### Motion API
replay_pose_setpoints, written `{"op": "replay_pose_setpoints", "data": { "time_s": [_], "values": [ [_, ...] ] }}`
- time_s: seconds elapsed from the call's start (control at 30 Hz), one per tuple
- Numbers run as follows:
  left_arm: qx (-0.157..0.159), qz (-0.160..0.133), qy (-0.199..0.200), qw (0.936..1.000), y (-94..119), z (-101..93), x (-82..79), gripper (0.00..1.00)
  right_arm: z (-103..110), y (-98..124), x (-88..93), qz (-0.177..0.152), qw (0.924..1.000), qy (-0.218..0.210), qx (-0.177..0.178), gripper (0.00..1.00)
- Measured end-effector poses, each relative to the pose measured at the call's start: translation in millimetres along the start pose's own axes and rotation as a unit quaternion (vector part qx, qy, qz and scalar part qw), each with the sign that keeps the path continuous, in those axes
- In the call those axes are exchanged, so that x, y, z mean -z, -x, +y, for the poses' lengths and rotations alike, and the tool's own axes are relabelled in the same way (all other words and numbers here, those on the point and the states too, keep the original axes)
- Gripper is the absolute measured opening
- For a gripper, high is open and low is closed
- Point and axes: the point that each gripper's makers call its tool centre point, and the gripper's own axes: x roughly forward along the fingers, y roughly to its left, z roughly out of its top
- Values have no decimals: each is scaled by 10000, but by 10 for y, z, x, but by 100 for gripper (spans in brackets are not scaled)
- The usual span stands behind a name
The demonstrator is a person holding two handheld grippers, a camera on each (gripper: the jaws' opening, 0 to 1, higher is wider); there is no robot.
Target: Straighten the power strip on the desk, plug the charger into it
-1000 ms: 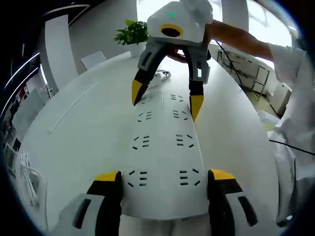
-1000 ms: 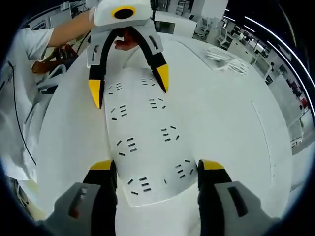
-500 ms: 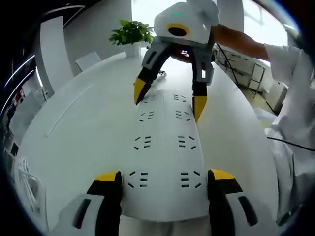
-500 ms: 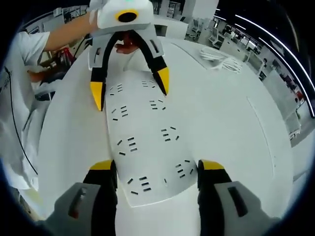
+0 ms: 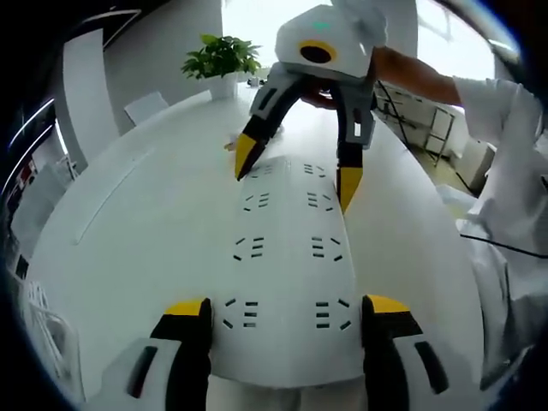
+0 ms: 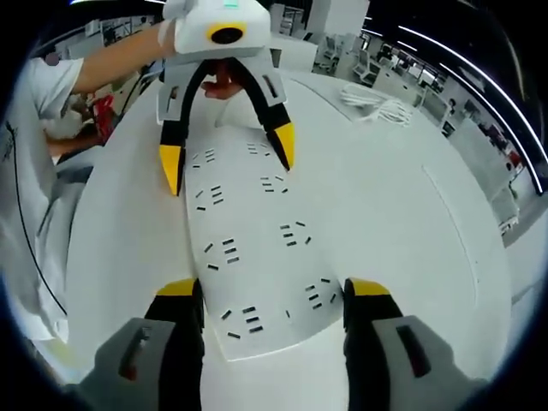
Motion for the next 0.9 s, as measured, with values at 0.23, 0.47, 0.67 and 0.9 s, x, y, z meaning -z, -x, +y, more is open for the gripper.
{"op": "replay_pose_setpoints", "data": {
  "time_s": [0.23, 0.47, 0.67, 0.9],
  "values": [
    [121, -51, -87, 9999, -6, 0, -5, 73, 40, 28, 9, -39, 9999, -38, 125, 64],
    [236, -6, -151, 9996, -22, 2, -10, 73, 44, 47, 20, -146, 9996, -94, 237, 64],
    [292, 22, -219, 9993, -32, 5, -18, 73, 55, 60, 31, -157, 9993, -167, 304, 64],
    [334, -17, -262, 9991, -45, 4, -33, 73, 93, 84, 44, -169, 9987, -240, 420, 63]
  ]
}}
